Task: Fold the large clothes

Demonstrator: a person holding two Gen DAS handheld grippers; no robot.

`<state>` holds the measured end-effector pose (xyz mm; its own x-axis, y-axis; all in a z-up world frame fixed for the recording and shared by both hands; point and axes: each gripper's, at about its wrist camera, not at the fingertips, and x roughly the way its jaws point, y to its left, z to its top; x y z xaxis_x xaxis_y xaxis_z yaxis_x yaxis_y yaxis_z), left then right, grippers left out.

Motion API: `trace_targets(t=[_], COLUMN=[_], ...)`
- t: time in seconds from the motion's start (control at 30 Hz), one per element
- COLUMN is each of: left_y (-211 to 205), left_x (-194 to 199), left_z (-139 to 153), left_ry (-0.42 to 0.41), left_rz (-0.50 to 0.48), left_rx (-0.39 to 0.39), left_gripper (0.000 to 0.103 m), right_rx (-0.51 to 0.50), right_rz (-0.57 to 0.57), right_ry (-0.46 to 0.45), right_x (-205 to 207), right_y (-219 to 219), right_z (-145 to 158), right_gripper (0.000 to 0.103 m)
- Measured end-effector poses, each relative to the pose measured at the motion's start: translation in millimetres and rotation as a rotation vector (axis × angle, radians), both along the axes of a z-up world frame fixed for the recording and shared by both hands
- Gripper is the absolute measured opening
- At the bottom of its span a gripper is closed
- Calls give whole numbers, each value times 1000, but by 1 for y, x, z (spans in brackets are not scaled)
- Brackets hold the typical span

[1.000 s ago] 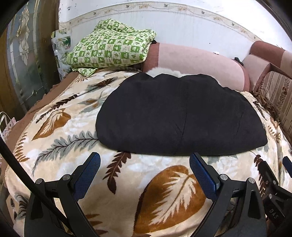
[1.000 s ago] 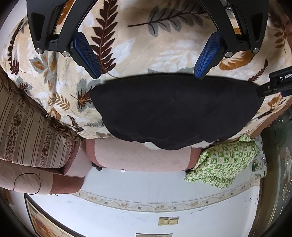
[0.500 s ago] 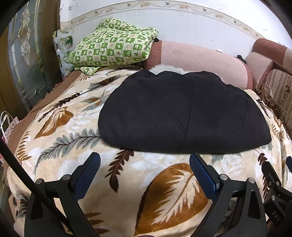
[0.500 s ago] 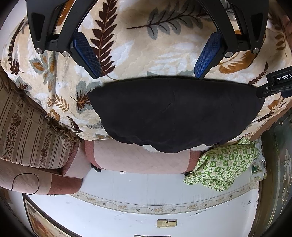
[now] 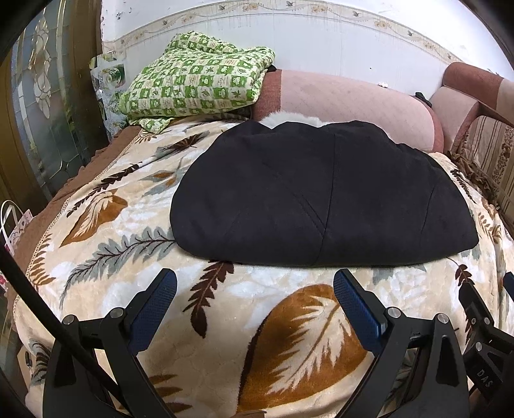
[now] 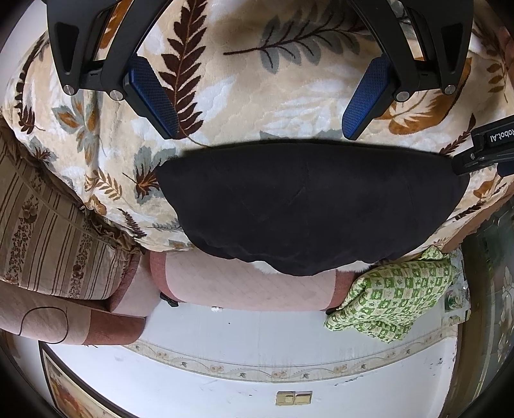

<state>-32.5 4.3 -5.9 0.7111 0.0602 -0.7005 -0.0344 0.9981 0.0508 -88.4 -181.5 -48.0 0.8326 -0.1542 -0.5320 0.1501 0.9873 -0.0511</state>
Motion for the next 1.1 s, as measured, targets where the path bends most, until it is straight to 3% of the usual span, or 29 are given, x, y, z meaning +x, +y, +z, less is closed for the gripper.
trace_targets(t=[1.1], left_y=[4], left_x=[2], left_z=[-5], left_ry=[26], left_rz=[-10], left_rx=[-16], left_gripper=[98], right_rx=[-21], right_rz=[4], right_ry=[10], right_x=[0], right_y=[6], right_z=[-2], right_gripper=[103])
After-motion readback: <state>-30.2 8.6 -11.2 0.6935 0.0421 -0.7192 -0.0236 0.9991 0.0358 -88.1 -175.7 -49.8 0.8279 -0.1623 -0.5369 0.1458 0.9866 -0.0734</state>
